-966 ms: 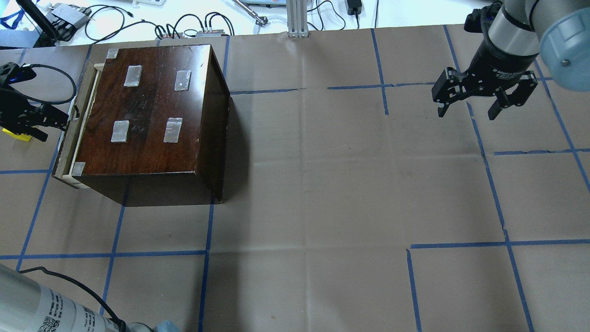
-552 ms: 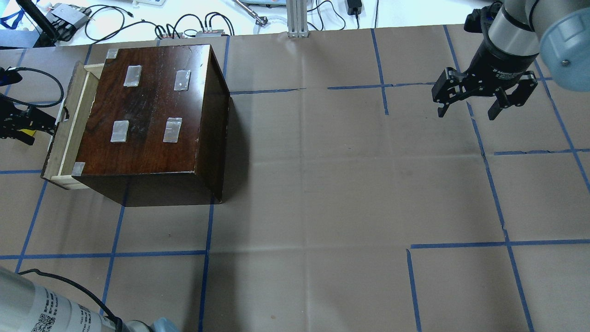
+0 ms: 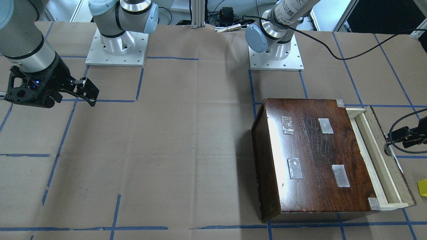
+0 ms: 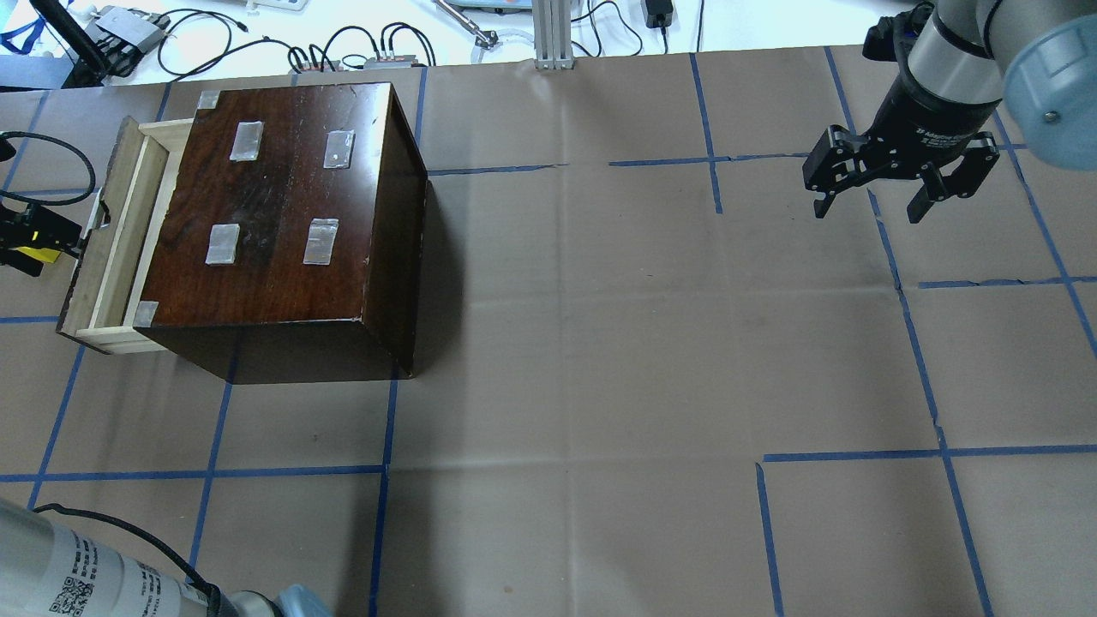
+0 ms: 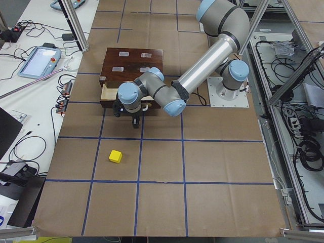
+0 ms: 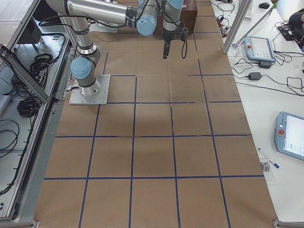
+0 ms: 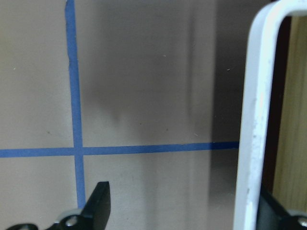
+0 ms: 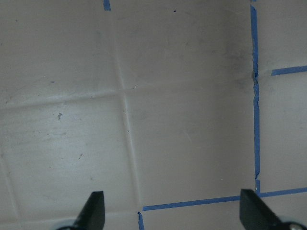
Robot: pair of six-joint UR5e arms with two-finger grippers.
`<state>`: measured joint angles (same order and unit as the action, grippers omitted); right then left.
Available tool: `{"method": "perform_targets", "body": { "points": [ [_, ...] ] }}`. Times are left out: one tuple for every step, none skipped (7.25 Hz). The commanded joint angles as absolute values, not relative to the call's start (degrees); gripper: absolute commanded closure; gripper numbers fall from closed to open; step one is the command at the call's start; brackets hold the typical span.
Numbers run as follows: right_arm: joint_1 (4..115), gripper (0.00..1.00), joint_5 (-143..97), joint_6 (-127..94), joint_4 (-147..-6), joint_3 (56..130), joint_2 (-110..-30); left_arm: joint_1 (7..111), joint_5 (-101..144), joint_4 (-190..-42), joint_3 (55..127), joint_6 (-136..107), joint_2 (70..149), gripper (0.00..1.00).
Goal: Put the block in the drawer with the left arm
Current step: 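Pull the drawer out of the wooden box with the left gripper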
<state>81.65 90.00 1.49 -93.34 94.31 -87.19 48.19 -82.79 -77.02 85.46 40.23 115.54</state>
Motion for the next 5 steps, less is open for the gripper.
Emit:
{"method": "perform_targets", "body": {
  "points": [
    [81.7, 0.0, 90.0, 1.5, -93.3, 94.3, -87.2, 47.4, -83.3, -77.0, 85.0, 40.3, 115.8, 0.02],
    [81.7, 0.0, 90.0, 1.5, -93.3, 94.3, -87.2, 47.2, -83.3, -77.0, 84.8, 40.3, 115.9, 0.02],
    [81.7, 0.0, 90.0, 1.5, -93.3, 94.3, -87.2, 47.1, -83.4, -76.3, 84.7, 40.4, 116.0, 0.02],
    [81.7, 0.0, 90.0, 1.5, -93.3, 94.3, -87.2, 46.9, -83.4, -76.1, 84.7, 41.1, 116.0, 0.02],
    [81.7, 0.0, 90.0, 1.4, -93.3, 94.3, -87.2, 46.9, -83.5, -76.1, 84.7, 41.6, 116.0, 0.02]
  ]
}}
